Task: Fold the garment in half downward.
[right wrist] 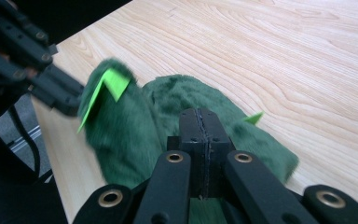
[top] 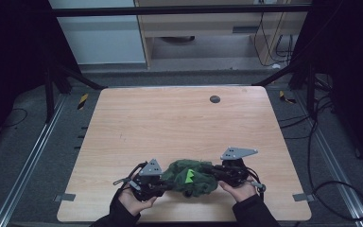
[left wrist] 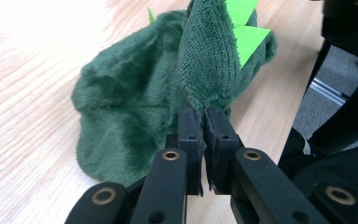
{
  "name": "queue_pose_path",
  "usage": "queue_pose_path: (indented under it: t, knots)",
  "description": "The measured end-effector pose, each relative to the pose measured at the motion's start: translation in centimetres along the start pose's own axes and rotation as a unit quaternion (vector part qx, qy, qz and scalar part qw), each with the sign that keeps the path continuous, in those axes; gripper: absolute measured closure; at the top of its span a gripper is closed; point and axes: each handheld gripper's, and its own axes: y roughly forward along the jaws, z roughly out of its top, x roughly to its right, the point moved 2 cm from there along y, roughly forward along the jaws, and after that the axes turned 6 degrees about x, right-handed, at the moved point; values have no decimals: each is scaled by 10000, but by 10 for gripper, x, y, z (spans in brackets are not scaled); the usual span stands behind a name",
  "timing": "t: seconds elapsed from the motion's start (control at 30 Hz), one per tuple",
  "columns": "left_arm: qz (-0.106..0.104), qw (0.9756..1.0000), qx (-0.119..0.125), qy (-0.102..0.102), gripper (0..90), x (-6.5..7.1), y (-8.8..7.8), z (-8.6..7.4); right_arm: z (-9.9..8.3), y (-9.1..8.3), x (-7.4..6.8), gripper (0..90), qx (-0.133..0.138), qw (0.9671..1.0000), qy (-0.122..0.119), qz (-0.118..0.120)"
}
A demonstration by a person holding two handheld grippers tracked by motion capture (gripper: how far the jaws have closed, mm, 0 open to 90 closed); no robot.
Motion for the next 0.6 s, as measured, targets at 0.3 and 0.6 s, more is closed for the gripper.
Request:
queue_pose_path:
  t: [0.3, 0.6]
  knots:
    - [247, 9992, 287, -123, 837, -8, -19, 7, -9, 10, -11, 898, -243, 9995, -77, 176]
    - [396, 9990, 104, -177, 897, -19, 10, 3, -20, 4, -17, 898, -372, 9991, -132, 154]
